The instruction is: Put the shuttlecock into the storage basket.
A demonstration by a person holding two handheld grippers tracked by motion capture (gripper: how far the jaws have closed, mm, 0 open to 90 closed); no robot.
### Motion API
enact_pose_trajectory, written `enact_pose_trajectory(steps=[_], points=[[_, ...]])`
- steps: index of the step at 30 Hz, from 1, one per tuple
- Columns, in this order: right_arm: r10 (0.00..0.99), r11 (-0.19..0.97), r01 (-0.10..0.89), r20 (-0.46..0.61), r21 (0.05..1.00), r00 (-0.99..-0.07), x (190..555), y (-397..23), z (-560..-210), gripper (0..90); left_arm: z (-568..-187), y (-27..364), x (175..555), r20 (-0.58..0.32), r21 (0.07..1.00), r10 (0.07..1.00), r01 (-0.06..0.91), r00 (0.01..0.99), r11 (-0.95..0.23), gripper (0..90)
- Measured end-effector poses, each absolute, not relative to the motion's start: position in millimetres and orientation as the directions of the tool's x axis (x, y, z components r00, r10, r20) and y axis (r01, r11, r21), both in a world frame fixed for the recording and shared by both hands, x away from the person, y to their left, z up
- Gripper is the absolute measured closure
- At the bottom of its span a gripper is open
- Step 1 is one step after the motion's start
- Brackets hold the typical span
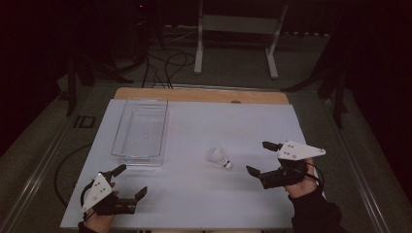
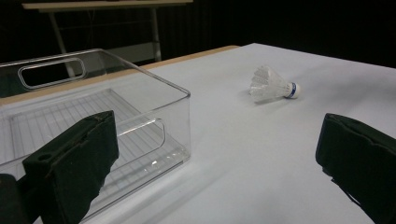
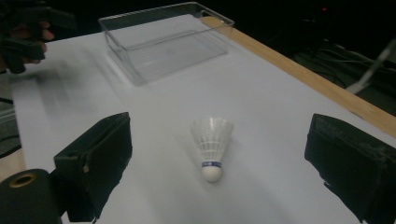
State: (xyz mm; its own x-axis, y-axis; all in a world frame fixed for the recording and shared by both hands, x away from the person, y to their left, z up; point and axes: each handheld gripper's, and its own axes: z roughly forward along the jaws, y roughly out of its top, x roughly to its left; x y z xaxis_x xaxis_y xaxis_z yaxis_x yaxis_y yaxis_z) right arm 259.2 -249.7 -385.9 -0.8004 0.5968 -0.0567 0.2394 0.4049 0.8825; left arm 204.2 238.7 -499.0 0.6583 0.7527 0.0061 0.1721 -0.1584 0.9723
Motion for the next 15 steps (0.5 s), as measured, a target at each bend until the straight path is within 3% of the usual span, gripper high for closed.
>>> enact_pose_trajectory(steps=[15], points=[[0.545,0.482,0.253,-0.061,0.839,-0.836,275,-225,-388,7.6,-499,239,204,0.002,0.973,0.751,0.172,0.66,-0.153,0.0]])
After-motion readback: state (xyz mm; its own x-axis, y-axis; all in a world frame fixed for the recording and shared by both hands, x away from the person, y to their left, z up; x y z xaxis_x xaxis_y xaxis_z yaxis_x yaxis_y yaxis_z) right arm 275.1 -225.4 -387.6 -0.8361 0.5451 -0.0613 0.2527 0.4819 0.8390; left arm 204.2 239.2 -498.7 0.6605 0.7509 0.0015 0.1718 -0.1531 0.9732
